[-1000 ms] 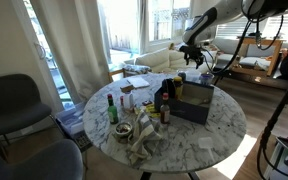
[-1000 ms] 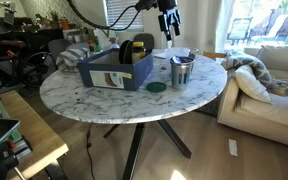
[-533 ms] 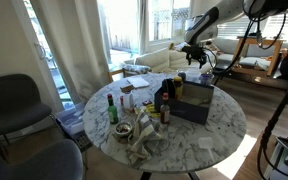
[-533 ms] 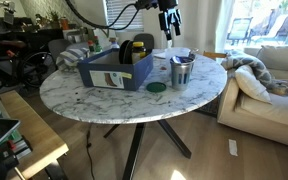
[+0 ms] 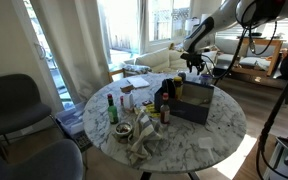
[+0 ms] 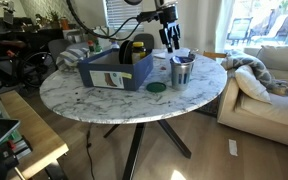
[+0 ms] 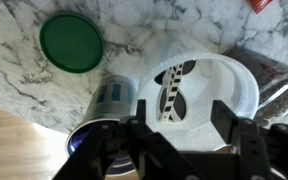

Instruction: Remove the glasses from the clear cup and put them in the spectacle case

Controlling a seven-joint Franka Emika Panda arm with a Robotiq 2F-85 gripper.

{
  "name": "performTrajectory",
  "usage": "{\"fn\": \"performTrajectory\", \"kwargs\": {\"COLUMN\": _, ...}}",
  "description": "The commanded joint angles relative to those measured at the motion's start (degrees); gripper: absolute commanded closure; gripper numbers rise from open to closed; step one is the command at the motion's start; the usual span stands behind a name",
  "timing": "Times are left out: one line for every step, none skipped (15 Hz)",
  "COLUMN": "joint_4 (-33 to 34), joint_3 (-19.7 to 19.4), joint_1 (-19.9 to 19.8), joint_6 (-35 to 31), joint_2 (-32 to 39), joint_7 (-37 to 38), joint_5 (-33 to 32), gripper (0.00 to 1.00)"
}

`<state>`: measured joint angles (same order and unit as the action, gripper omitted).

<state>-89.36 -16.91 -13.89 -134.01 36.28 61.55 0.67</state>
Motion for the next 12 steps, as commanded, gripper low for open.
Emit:
{"fn": "performTrajectory", "kwargs": {"joint_4": 3.0, "joint_3": -1.0, "joint_1": 0.0, "joint_6": -1.7, "joint_2": 3.5, "joint_7": 2.6, "joint_5": 1.4, "gripper": 0.35}}
{"fn": "performTrajectory", "kwargs": {"joint_4": 3.6, "joint_3": -1.1, "joint_1": -0.1, "joint_6": -1.7, "joint_2": 4.0, "joint_7": 2.8, "joint_5": 1.5, "gripper": 0.33}}
{"fn": "performTrajectory", "kwargs": {"joint_4": 4.0, "joint_3": -1.1, "joint_1": -0.2, "joint_6": -1.6, "joint_2": 4.4, "joint_7": 3.0, "joint_5": 1.7, "gripper": 0.32}}
{"fn": "performTrajectory", "kwargs": {"joint_4": 4.1, "joint_3": -1.0, "joint_1": -0.4, "joint_6": -2.1, "joint_2": 4.9, "joint_7": 2.6, "joint_5": 1.8, "gripper": 0.3}}
{"fn": "performTrajectory", "kwargs": {"joint_4": 3.9, "joint_3": -0.7, "joint_1": -0.7, "joint_6": -3.2, "joint_2": 5.3, "joint_7": 1.9, "joint_5": 2.0, "gripper": 0.3}}
{"fn": "performTrajectory", "kwargs": {"joint_4": 3.6, "joint_3": -0.2, "joint_1": -1.0, "joint_6": -4.7, "joint_2": 5.7, "joint_7": 1.2, "joint_5": 2.5, "gripper": 0.27}}
{"fn": "performTrajectory", "kwargs": {"joint_4": 3.3, "joint_3": 0.2, "joint_1": -1.2, "joint_6": -6.2, "joint_2": 6.1, "joint_7": 0.8, "joint_5": 3.0, "gripper": 0.28}}
{"fn": "performTrajectory", "kwargs": {"joint_4": 3.2, "joint_3": 0.3, "joint_1": -1.2, "joint_6": -7.7, "joint_2": 6.7, "joint_7": 0.5, "joint_5": 3.3, "gripper": 0.25}}
{"fn": "performTrajectory", "kwargs": {"joint_4": 3.2, "joint_3": 0.3, "joint_1": -1.2, "joint_6": -9.0, "joint_2": 7.1, "joint_7": 0.4, "joint_5": 3.6, "gripper": 0.29}}
{"fn": "performTrajectory", "kwargs": {"joint_4": 3.0, "joint_3": 0.0, "joint_1": -0.9, "joint_6": -10.3, "joint_2": 7.6, "joint_7": 0.3, "joint_5": 3.5, "gripper": 0.3}}
{"fn": "performTrajectory", "kwargs": {"joint_4": 2.9, "joint_3": -0.3, "joint_1": -0.7, "joint_6": -10.7, "joint_2": 7.4, "joint_7": 0.2, "joint_5": 3.2, "gripper": 0.32}}
{"fn": "performTrajectory", "kwargs": {"joint_4": 2.8, "joint_3": -0.9, "joint_1": -0.3, "joint_6": -11.1, "joint_2": 7.7, "joint_7": 0.3, "joint_5": 2.6, "gripper": 0.31}}
